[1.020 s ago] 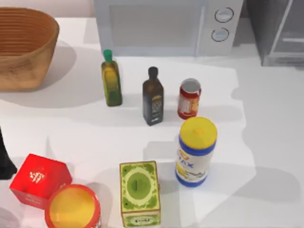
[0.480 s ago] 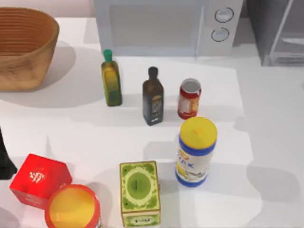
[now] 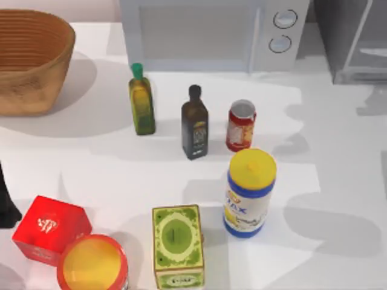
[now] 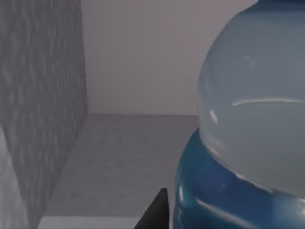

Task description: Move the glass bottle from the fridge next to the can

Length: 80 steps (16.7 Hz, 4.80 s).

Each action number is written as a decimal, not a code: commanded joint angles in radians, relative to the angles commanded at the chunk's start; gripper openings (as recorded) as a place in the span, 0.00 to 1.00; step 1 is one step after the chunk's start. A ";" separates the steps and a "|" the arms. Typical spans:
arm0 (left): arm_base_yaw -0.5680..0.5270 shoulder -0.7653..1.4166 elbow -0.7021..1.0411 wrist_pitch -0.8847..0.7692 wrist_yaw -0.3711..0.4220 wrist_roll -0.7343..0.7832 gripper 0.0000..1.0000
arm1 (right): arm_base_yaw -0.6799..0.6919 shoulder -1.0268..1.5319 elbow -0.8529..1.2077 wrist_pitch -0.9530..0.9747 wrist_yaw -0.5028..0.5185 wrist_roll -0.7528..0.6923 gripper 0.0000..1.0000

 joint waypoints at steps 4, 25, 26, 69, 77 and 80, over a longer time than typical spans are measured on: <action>0.000 0.000 0.000 0.000 0.000 0.000 1.00 | 0.280 0.077 -0.077 0.159 0.271 -0.002 0.00; 0.000 0.000 0.000 0.000 0.000 0.000 1.00 | 0.537 0.129 -0.173 0.315 0.527 -0.006 0.38; 0.000 0.000 0.000 0.000 0.000 0.000 1.00 | 0.537 0.129 -0.173 0.315 0.527 -0.006 0.45; 0.000 0.000 0.000 0.000 0.000 0.000 1.00 | 0.405 -0.960 -0.486 -0.412 0.352 0.001 1.00; 0.000 0.000 0.000 0.000 0.000 0.000 1.00 | 0.231 -1.705 -0.638 -1.025 0.204 0.004 1.00; 0.000 0.000 0.000 0.000 0.000 0.000 1.00 | 0.191 -1.870 -0.676 -1.172 0.166 0.004 1.00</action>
